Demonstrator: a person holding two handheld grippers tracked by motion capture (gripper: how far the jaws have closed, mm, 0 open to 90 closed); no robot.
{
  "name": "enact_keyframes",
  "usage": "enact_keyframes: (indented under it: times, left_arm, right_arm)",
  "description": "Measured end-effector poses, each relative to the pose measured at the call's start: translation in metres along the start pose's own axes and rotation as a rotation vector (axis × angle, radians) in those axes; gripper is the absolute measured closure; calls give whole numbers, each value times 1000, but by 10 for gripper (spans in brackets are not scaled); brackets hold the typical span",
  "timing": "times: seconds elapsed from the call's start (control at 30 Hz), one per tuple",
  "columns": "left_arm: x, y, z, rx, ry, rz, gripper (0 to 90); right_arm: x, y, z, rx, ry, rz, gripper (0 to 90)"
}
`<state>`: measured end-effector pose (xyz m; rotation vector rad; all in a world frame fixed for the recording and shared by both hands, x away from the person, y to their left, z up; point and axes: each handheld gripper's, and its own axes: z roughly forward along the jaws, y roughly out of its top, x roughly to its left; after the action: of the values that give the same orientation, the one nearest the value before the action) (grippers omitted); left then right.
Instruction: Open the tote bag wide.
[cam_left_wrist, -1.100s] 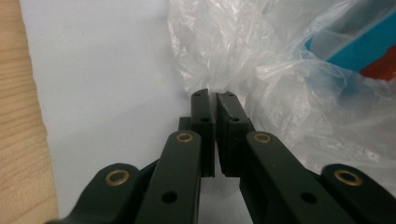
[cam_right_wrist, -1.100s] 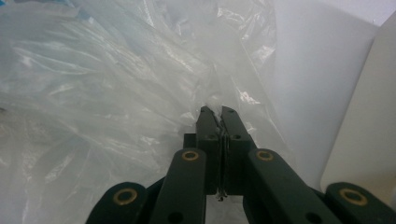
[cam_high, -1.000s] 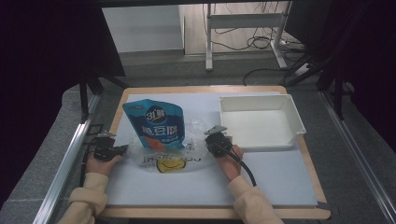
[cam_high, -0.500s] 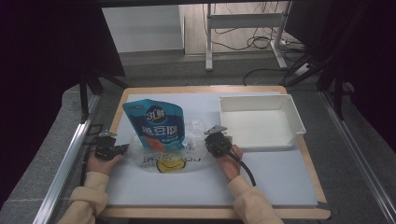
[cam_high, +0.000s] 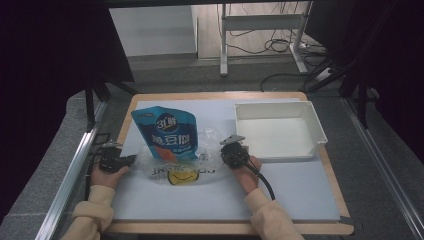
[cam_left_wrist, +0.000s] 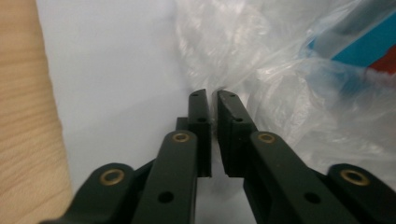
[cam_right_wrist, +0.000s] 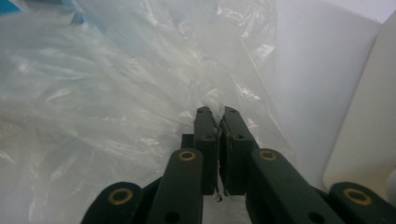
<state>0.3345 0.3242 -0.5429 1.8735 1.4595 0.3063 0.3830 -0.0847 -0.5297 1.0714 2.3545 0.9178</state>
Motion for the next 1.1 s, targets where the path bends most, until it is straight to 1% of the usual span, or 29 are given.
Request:
enact_keyframes:
  times: [0.07, 0.1, 0.2, 0.33, 0.43, 0.47, 0.63, 0.7, 0.77, 0.83, 0.9, 0.93, 0.97, 1.03, 1.1]
  left_arm:
    - [-3, 3, -4, -31, -8, 10, 806]
    - [-5, 5, -6, -46, -5, 18, 789]
    - [-11, 9, -15, -92, 5, 34, 726]
    - [-15, 15, -27, -143, 12, 39, 637]
    - [-16, 19, -38, -181, 13, 49, 585]
    - [-17, 21, -44, -196, 8, 53, 576]
    - [-18, 29, -63, -231, -12, 67, 510]
    - [-18, 31, -70, -250, -23, 62, 500]
    - [-19, 33, -76, -265, -36, 58, 496]
    - [-21, 36, -80, -272, -42, 69, 516]
    - [-24, 39, -82, -279, -39, 78, 568]
    - [-25, 41, -83, -282, -41, 83, 638]
    - [-25, 43, -83, -277, -45, 86, 703]
    - [-26, 48, -82, -272, -56, 85, 796]
    - [-28, 54, -79, -260, -65, 93, 859]
  right_arm:
    - [0, 1, -3, -20, 18, 5, 803]
    - [2, 3, -5, -34, 31, 5, 790]
    - [9, 10, -16, -78, 41, -17, 737]
    - [16, 18, -31, -129, 58, -35, 688]
    - [20, 22, -43, -169, 88, -30, 668]
    - [20, 23, -45, -176, 93, -33, 665]
    - [23, 29, -59, -214, 101, -42, 640]
    - [21, 31, -65, -233, 103, -36, 637]
    - [19, 32, -70, -248, 118, -20, 633]
    - [17, 34, -76, -269, 125, -11, 639]
    - [16, 37, -82, -284, 136, -7, 680]
    - [17, 38, -85, -292, 151, -5, 721]
    - [18, 40, -87, -296, 176, -6, 763]
    - [22, 41, -89, -295, 214, -17, 835]
    - [30, 43, -85, -278, 265, -28, 887]
